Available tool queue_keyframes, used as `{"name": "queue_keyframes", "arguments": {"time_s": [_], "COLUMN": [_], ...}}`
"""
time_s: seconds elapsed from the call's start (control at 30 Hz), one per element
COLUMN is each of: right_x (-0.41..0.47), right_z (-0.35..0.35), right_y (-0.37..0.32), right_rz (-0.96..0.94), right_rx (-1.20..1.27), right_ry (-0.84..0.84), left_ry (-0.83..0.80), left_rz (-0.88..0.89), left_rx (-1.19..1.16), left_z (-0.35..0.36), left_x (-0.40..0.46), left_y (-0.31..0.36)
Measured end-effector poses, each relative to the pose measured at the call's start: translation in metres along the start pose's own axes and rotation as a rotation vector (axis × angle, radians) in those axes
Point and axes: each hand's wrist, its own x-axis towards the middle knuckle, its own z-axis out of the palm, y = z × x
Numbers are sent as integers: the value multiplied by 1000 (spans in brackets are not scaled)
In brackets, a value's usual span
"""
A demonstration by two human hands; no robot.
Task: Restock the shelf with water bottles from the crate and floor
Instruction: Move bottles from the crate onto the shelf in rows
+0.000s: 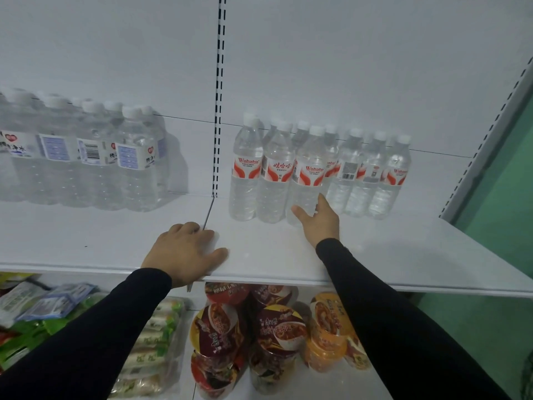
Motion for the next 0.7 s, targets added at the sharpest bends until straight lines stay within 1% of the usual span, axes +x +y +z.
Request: {"name": "queue_keyframes", "arguments": {"time_s": [0.23, 0.4, 0.47, 0.57, 0.7], "right_x": [6, 2, -5, -25, -63], "right_z": [6, -4, -10, -22, -43], "right_y": [2, -3, -7, -8, -12], "right_rz": [-18, -4, -1, -11, -86], "right_rx": [-22, -91, -136, -169, -152], "right_ry": [9, -72, -98, -93, -56], "left_ry": [16, 19, 23, 18, 40], "left_rz": [-12, -33, -37, -45, -43], "left_rx": [-6, -30, -37, -50, -126], "left_z": [4, 4, 4, 2, 1], "left_x": [2, 1, 1, 0, -4], "left_y": [-3, -3, -3, -4, -2]}}
